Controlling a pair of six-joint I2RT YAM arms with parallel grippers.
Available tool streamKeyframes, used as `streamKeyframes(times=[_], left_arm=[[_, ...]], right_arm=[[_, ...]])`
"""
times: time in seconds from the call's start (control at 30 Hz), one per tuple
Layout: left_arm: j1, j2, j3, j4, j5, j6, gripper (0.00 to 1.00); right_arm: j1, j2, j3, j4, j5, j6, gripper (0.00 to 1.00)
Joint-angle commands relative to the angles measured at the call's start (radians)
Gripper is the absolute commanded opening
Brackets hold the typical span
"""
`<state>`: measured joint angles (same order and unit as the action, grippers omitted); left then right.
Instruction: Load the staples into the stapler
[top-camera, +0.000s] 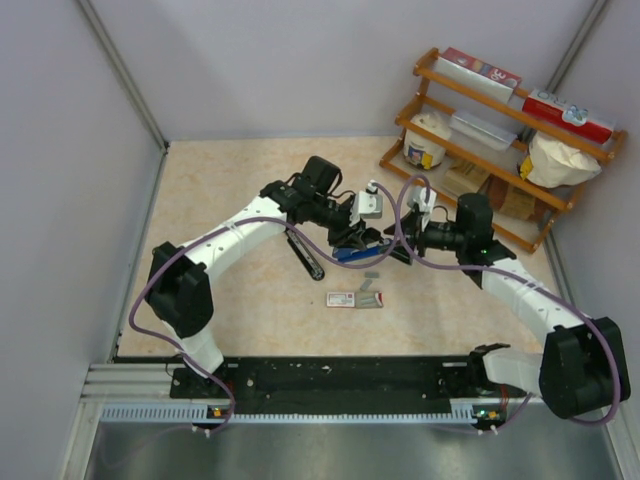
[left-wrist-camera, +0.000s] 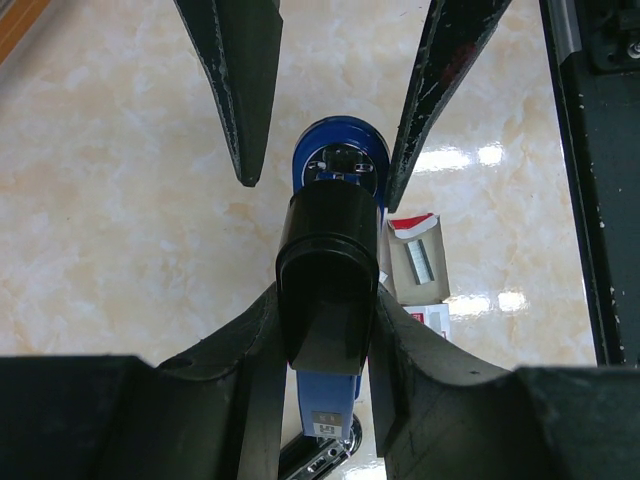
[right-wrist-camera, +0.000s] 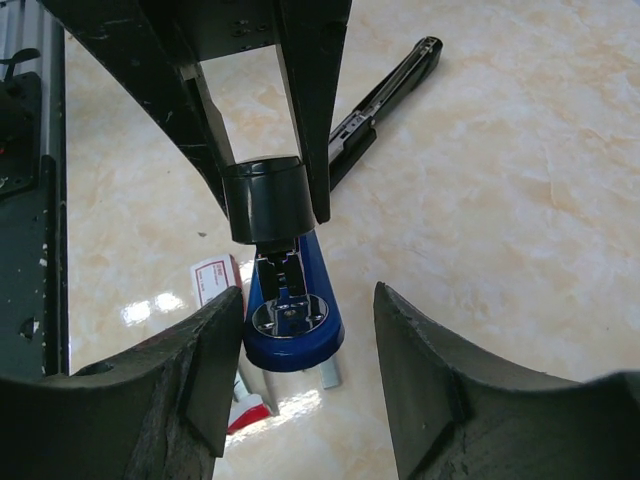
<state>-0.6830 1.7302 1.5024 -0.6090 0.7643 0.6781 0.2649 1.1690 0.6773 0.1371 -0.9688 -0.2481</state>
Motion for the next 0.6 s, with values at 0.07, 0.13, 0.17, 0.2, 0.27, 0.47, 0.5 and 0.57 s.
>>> streamKeyframes(times=[0.07,0.13,0.17,0.2,0.27,0.47,0.5,0.57], left_arm=[[0.002,-0.024,0.010,0.051,0.089,-0.011,0.00],[0.000,-0.015,0.013,0.040,0.079,-0.008,0.00],[0.002,-0.009,0.016,0.032,0.076,-0.005,0.00],[0.002,-0.005,0.021,0.026,0.072,-0.003,0.00],[0.000,0.008,0.028,0.018,0.067,-0.006,0.00],[0.002,-0.003,0.033,0.064,0.078,-0.049,0.00],[0.002,-0.004,0.035,0.067,0.078,-0.051,0.00],[0.003,-0.004,0.041,0.074,0.073,-0.058,0.00]], right_arm=[[0.016,0.015,0.018,0.124,-0.001,0.040,0.52],[0.017,0.009,0.016,0.131,0.007,0.043,0.52],[0.016,0.003,0.015,0.137,0.008,0.046,0.52],[0.017,0.000,0.013,0.140,0.010,0.049,0.50],[0.019,0.001,0.015,0.150,0.013,0.055,0.43],[0.023,0.017,-0.005,0.110,-0.007,-0.013,0.42],[0.023,0.015,-0.007,0.099,-0.013,-0.025,0.41],[0.025,0.021,-0.001,0.064,-0.027,-0.052,0.40]])
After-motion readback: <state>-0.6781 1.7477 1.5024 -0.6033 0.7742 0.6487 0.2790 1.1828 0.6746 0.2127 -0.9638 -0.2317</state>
